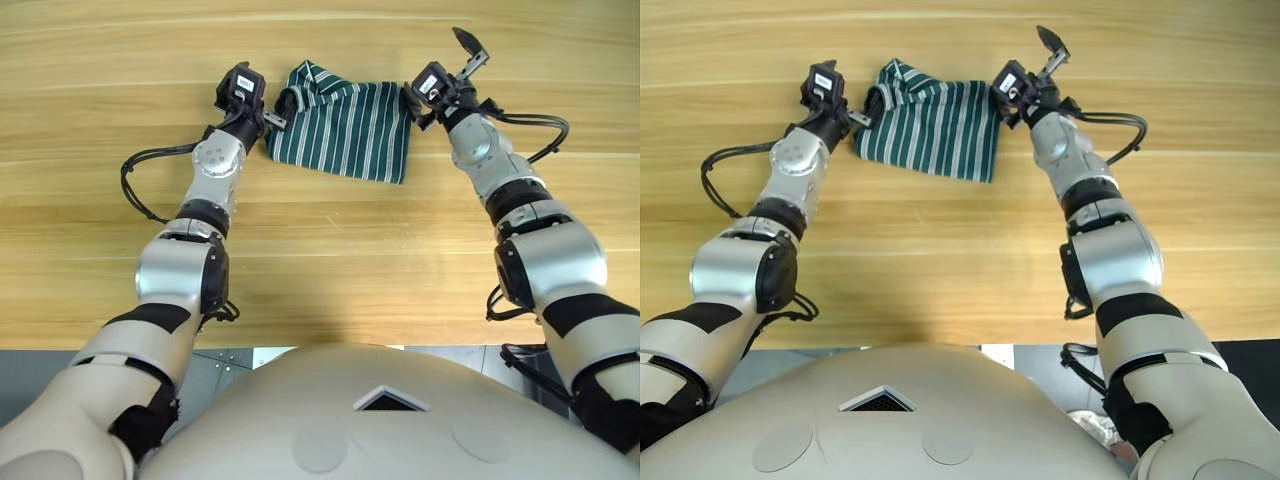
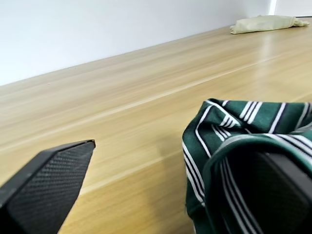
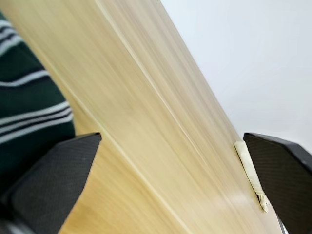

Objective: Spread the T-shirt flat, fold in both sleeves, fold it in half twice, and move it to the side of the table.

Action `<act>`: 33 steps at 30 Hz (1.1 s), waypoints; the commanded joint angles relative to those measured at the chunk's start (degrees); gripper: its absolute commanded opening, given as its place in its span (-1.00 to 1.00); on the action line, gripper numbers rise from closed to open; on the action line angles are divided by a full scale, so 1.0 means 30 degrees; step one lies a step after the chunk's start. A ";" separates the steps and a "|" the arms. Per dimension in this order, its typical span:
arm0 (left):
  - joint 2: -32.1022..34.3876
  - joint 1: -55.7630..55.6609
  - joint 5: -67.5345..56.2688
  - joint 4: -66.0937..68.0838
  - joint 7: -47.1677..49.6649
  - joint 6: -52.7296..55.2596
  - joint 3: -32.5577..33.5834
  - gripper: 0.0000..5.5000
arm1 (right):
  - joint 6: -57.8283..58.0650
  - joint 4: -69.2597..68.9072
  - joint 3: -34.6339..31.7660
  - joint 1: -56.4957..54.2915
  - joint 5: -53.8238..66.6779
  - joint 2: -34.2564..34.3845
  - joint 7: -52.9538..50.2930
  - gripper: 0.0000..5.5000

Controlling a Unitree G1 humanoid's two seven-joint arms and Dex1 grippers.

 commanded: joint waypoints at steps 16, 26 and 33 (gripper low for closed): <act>-0.0986 -0.1383 -0.2113 0.0368 -0.1668 0.2143 0.3129 0.96 | -0.3153 -0.9062 0.4456 0.1696 -0.3907 0.1060 -0.1316 0.96; -0.0917 -0.1743 -0.2266 0.0579 -0.0951 0.2913 0.3743 0.96 | 0.0068 0.0615 0.4261 -0.2190 -0.3216 0.3317 -0.0743 0.96; -0.0442 -0.1909 -0.2670 0.0766 0.0272 0.3650 0.4723 0.96 | 0.0889 0.1401 0.3269 -0.2151 -0.2219 0.3386 -0.0378 0.96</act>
